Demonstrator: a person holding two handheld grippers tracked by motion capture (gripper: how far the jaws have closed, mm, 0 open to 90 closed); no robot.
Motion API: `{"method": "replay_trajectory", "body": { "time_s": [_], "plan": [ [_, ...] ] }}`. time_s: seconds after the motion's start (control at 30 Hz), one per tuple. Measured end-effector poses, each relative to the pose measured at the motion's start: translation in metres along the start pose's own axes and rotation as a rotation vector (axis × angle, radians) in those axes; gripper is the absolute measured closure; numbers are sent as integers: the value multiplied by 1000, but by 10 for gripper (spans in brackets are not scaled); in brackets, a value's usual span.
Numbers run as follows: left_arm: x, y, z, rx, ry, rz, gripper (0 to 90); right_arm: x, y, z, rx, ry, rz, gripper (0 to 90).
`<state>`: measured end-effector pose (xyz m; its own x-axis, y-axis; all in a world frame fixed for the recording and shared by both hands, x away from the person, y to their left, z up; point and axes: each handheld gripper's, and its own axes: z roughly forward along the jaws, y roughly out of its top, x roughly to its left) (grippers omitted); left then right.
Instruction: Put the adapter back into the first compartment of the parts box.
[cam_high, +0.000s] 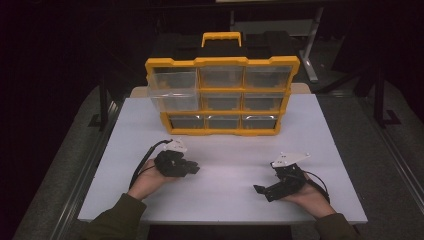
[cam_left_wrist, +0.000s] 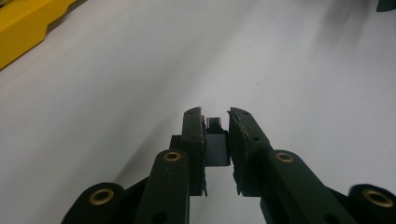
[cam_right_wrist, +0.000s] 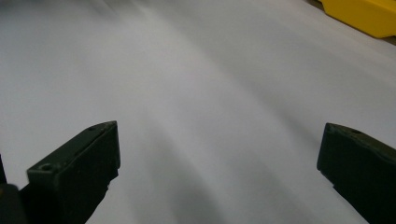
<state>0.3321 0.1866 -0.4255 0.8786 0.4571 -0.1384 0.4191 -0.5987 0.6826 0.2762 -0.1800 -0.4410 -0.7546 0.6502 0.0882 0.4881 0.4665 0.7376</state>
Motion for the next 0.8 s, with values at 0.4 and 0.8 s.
{"method": "replay_trajectory", "body": {
  "time_s": [0.4, 0.8],
  "plan": [
    [8, -4, -15, -10, 16, -18, 762, 0, 0, 0, 1, -1, -5, 0],
    [19, -8, -34, -26, 37, -45, 762, 0, 0, 0, 1, -1, -6, 0]
  ]
}}
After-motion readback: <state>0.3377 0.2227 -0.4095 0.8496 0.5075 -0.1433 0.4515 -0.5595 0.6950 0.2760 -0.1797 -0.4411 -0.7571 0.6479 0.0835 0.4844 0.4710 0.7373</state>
